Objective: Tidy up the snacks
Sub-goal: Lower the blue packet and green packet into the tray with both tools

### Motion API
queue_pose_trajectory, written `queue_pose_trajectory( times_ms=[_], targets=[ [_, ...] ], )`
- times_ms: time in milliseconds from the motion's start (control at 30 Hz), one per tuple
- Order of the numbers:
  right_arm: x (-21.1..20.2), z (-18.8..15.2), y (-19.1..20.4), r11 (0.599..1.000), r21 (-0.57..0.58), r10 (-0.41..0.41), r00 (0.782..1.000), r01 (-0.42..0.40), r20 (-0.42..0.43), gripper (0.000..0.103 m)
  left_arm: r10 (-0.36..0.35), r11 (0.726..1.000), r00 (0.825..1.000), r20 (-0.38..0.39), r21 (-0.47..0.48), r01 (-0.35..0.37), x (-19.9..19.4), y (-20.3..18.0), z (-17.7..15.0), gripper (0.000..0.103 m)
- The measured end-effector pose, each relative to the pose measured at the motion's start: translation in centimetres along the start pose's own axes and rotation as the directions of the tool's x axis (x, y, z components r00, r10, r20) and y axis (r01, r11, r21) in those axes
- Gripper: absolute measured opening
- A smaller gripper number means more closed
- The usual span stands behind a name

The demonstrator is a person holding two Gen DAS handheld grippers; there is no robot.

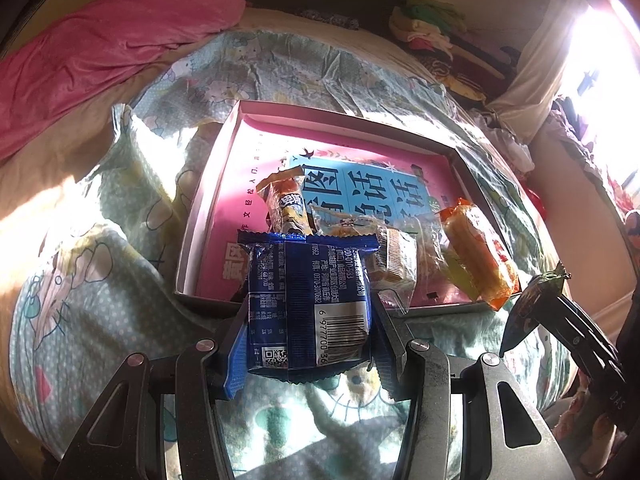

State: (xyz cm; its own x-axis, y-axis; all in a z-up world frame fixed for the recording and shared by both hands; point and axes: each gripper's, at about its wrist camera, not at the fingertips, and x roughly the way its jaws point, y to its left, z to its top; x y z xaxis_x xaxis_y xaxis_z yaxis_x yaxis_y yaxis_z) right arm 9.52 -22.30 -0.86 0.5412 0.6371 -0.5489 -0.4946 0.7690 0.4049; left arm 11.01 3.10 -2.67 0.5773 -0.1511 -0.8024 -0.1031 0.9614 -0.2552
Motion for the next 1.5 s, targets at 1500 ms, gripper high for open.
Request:
queue_pose_trajectory(
  times_ms=[1500],
  targets=[
    [1.6,2.0,0.7,0.999,-0.017,-0.034,0.996,0.036,0.077,0.042,0.007,0.999,1.000,-0.006,0.031,-0.007,2.6,-2.3,1.5,0.053]
  ],
)
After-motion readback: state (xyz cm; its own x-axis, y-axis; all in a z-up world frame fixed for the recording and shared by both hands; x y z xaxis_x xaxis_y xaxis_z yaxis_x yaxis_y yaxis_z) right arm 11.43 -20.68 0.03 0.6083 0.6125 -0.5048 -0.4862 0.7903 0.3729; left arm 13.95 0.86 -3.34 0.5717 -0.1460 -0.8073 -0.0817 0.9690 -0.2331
